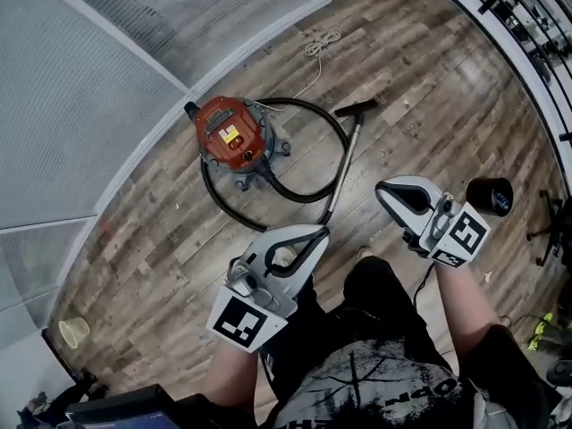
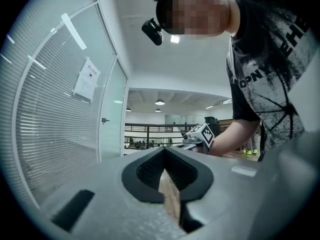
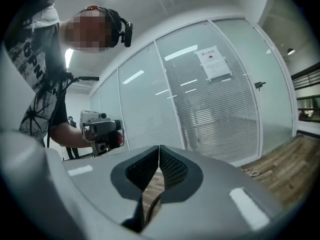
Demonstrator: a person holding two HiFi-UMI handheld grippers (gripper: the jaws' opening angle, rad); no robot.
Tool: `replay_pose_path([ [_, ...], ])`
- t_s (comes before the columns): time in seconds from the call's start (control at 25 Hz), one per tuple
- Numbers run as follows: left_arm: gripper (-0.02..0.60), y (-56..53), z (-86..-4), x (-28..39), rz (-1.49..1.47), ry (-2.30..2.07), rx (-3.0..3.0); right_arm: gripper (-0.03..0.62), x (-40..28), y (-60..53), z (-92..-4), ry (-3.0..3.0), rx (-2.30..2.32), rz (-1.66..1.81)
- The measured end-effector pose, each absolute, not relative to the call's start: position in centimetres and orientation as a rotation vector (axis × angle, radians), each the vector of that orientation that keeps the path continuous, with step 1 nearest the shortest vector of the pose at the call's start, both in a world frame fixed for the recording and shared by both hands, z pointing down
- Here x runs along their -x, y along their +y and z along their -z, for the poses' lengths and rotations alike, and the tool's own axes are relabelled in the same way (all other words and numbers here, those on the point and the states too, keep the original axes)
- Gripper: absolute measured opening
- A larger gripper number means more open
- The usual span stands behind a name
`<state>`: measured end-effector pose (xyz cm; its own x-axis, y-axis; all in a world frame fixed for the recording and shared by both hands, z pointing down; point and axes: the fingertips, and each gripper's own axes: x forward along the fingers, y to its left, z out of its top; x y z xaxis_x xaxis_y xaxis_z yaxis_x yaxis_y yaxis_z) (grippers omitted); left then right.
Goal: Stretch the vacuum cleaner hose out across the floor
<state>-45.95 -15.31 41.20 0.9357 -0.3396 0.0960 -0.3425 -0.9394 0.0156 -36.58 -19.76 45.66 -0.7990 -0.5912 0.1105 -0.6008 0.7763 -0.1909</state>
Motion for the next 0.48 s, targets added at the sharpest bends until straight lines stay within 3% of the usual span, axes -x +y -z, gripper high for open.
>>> replay_pose_path([
  [0.28,0.002,-19.0,-57.8,42.9,-0.291,-0.644,-3.068,0.06,32.5,-23.0,-62.7,-2.847,-0.896,-0.395],
  [0.48,0.002,-21.7,-67.5,41.3,-0.256,-0.711,-3.003,0.155,31.0,-25.2,-76.2,-2.859,-0.875,-0.518],
])
